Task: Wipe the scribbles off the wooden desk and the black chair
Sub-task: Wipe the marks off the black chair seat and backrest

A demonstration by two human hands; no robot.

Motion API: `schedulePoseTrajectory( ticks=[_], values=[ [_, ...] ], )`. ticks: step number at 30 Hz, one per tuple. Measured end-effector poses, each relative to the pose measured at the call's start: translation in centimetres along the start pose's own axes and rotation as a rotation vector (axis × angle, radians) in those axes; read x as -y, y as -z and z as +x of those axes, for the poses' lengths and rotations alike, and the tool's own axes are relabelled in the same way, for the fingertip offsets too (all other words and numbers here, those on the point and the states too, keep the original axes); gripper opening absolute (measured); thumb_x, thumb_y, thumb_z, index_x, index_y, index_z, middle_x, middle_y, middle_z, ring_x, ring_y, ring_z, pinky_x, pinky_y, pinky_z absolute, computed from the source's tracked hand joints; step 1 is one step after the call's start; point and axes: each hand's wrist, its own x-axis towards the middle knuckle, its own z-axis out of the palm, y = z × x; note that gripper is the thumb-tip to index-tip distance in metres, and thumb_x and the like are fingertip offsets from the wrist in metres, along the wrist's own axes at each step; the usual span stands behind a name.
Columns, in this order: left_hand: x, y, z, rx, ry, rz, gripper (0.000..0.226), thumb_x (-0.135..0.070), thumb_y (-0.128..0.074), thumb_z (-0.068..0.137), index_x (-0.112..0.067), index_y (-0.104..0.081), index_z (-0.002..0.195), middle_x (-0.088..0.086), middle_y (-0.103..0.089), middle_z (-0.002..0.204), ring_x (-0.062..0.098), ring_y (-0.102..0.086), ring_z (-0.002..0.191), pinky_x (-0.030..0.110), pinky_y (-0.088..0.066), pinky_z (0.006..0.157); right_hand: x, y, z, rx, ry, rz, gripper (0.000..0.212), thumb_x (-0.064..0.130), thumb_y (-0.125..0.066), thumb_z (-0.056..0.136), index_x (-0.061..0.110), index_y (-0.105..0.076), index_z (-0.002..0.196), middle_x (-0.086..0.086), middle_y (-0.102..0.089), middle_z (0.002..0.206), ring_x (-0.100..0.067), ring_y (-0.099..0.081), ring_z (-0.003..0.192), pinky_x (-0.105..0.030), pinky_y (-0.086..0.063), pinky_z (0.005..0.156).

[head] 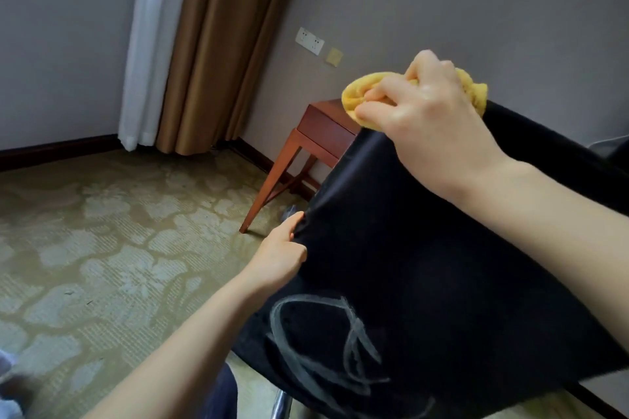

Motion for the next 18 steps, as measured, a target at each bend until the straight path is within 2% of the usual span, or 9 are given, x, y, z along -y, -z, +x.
schedulePoseTrajectory(
  ticks=[4,6,7,9,11,13,14,16,18],
  values=[
    [-0.5,0.5,-0.1,0.009,-0.012,0.023,0.074,0.011,-0.040,0.082,-0.026,-0.031,0.146,0.003,-0.037,0.148,0.002,-0.054,0.096,0.006,-0.041,0.057,-1.0,0.9,0.7,-0.054,-0.248,0.090,0.027,-0.016,-0.056,0.075,0.007,-0.068,0.083,-0.010,-0.064,0.084,-0.034,-0.047,0.076,-0.033,-0.026,0.063],
    [-0.6,0.9,0.0,0.004,-0.002,0.004,0.075,0.012,-0.039,0.081,-0.026,-0.031,0.145,0.001,-0.034,0.150,0.013,-0.042,0.130,0.010,-0.046,0.075,-0.3,0.6,1.2,-0.072,-0.317,0.053,0.026,-0.017,-0.052,0.074,0.005,-0.066,0.079,-0.012,-0.061,0.080,-0.035,-0.048,0.075,-0.034,-0.026,0.063],
    [-0.6,1.1,-0.1,0.000,0.006,-0.011,0.074,0.013,-0.039,0.082,-0.025,-0.032,0.145,0.000,-0.034,0.151,0.016,-0.034,0.136,0.015,-0.044,0.082,0.5,0.3,1.5,-0.080,-0.326,0.006,0.027,-0.018,-0.049,0.071,0.005,-0.064,0.075,-0.012,-0.059,0.076,-0.034,-0.049,0.073,-0.034,-0.026,0.062],
    [-0.7,1.5,-0.5,-0.011,0.011,-0.017,0.072,0.015,-0.039,0.083,-0.024,-0.034,0.144,-0.002,-0.033,0.151,0.017,-0.031,0.138,0.014,-0.040,0.080,2.2,-0.2,1.9,-0.092,-0.303,-0.070,0.032,-0.018,-0.040,0.068,0.007,-0.059,0.068,-0.012,-0.055,0.068,-0.031,-0.050,0.069,-0.034,-0.029,0.060],
    [-0.7,2.0,-1.0,-0.019,0.013,-0.014,0.067,0.015,-0.037,0.085,-0.022,-0.037,0.141,-0.003,-0.042,0.144,0.015,-0.040,0.132,0.011,-0.038,0.081,4.2,-1.4,1.5,-0.070,-0.200,-0.089,0.037,-0.013,-0.029,0.071,0.011,-0.058,0.067,-0.010,-0.054,0.066,-0.028,-0.051,0.068,-0.034,-0.035,0.060],
    [-0.3,2.7,-1.2,-0.024,0.019,-0.030,0.063,0.014,-0.037,0.087,-0.021,-0.040,0.138,-0.008,-0.052,0.126,0.003,-0.054,0.101,0.003,-0.041,0.064,6.1,-3.7,0.3,-0.062,-0.094,-0.087,0.046,-0.010,-0.022,0.078,0.013,-0.062,0.071,-0.010,-0.057,0.070,-0.028,-0.052,0.071,-0.035,-0.039,0.062],
    [-0.1,3.0,-1.2,-0.032,0.023,-0.030,0.062,0.014,-0.037,0.087,-0.020,-0.040,0.139,-0.008,-0.051,0.125,0.000,-0.052,0.091,0.000,-0.039,0.054,7.0,-4.9,-0.6,-0.070,-0.057,-0.088,0.053,-0.011,-0.018,0.082,0.014,-0.064,0.076,-0.009,-0.060,0.074,-0.028,-0.052,0.073,-0.037,-0.041,0.065],
    [0.6,3.5,-0.9,-0.048,0.025,-0.020,0.064,0.014,-0.035,0.087,-0.018,-0.038,0.142,-0.001,-0.046,0.138,0.004,-0.048,0.098,-0.002,-0.038,0.049,8.7,-7.1,-2.3,-0.103,-0.036,-0.075,0.057,-0.007,-0.016,0.092,0.015,-0.068,0.086,-0.008,-0.063,0.081,-0.029,-0.047,0.080,-0.039,-0.040,0.071],
    [1.3,3.7,-0.6,-0.061,0.030,-0.013,0.064,0.014,-0.034,0.088,-0.018,-0.036,0.143,-0.001,-0.043,0.143,0.007,-0.044,0.110,-0.002,-0.039,0.054,10.0,-8.9,-3.6,-0.176,-0.057,-0.015,0.045,-0.003,-0.031,0.094,0.016,-0.071,0.090,-0.006,-0.066,0.084,-0.028,-0.039,0.082,-0.039,-0.035,0.075]
  ],
)
